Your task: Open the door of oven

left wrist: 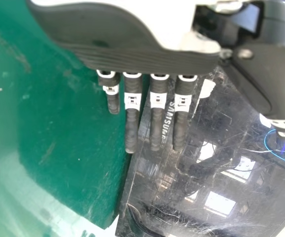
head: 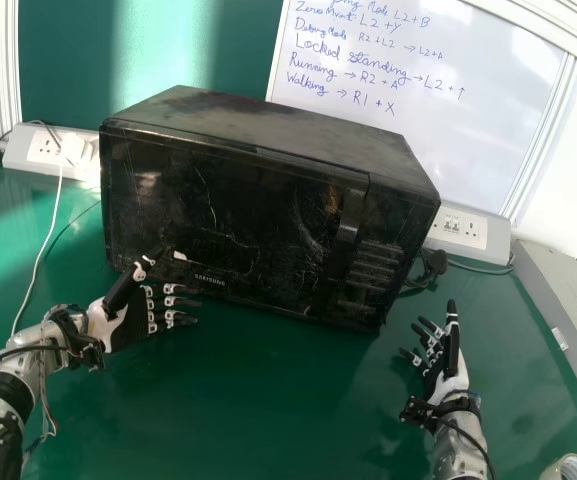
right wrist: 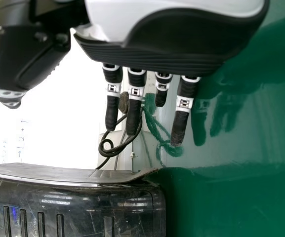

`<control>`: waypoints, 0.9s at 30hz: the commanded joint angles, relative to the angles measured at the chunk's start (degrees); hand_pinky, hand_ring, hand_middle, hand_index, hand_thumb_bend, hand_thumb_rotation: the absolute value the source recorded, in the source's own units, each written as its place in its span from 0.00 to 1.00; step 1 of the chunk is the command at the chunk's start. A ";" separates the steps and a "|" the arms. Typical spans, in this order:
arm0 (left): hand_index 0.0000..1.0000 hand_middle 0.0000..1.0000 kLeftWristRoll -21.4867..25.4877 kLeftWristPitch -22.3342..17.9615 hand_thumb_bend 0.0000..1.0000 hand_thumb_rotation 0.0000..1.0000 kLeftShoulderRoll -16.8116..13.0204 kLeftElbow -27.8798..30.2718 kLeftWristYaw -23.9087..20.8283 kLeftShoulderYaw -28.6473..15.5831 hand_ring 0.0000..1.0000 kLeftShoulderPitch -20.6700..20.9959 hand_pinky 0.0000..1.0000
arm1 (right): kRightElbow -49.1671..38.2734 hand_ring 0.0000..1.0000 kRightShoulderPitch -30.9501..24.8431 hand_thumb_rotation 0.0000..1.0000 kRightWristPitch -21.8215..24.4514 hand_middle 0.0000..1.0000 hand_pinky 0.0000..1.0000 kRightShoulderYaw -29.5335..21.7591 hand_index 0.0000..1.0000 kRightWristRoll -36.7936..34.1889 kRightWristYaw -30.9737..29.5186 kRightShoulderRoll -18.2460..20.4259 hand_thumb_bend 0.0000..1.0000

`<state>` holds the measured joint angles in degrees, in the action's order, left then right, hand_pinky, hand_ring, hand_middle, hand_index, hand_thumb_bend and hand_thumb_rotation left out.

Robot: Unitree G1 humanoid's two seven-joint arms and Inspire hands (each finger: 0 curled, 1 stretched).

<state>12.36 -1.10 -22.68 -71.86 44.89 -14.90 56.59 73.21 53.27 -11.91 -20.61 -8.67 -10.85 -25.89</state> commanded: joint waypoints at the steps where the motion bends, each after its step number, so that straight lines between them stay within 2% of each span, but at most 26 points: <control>1: 0.68 0.71 -1.23 1.10 1.00 0.82 0.58 -1.36 0.05 0.58 0.61 -1.60 0.49 | 1.39 0.75 -0.91 0.78 1.57 0.77 0.63 -0.17 0.76 0.00 0.42 0.27 0.97; 5: 0.68 0.71 -1.02 1.85 1.00 0.79 0.51 -1.51 0.20 0.43 0.61 -1.47 0.49 | 1.26 0.75 -0.93 0.79 1.63 0.77 0.65 -0.06 0.75 0.05 0.18 0.16 0.92; 11: 0.67 0.71 -1.00 1.64 1.00 0.80 0.65 -1.39 -0.04 0.41 0.61 -1.46 0.49 | 1.29 0.75 -0.89 0.77 1.72 0.77 0.65 -0.46 0.74 -0.35 0.11 0.24 0.97; 14: 0.68 0.71 -0.87 1.37 1.00 0.80 0.68 -1.28 0.29 0.34 0.61 -1.46 0.48 | 1.47 0.76 -0.85 0.78 2.04 0.77 0.66 -0.57 0.75 -0.32 0.27 0.20 0.94; 20: 0.67 0.69 -0.10 1.10 1.00 0.81 0.77 -1.05 1.88 -0.24 0.60 -1.27 0.47 | 1.47 0.76 -0.91 0.77 1.94 0.77 0.66 -0.76 0.74 -0.41 -0.23 0.23 0.99; 27: 0.67 0.69 1.93 -0.18 1.00 0.81 0.87 0.14 5.19 -2.03 0.58 -0.48 0.46 | 1.40 0.76 -0.74 0.77 2.20 0.77 0.66 -0.86 0.75 -0.47 0.06 0.44 0.93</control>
<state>13.33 -1.08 -22.45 -71.92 48.88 -15.82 56.64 73.21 53.50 -11.46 -21.28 -8.94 -11.09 -25.88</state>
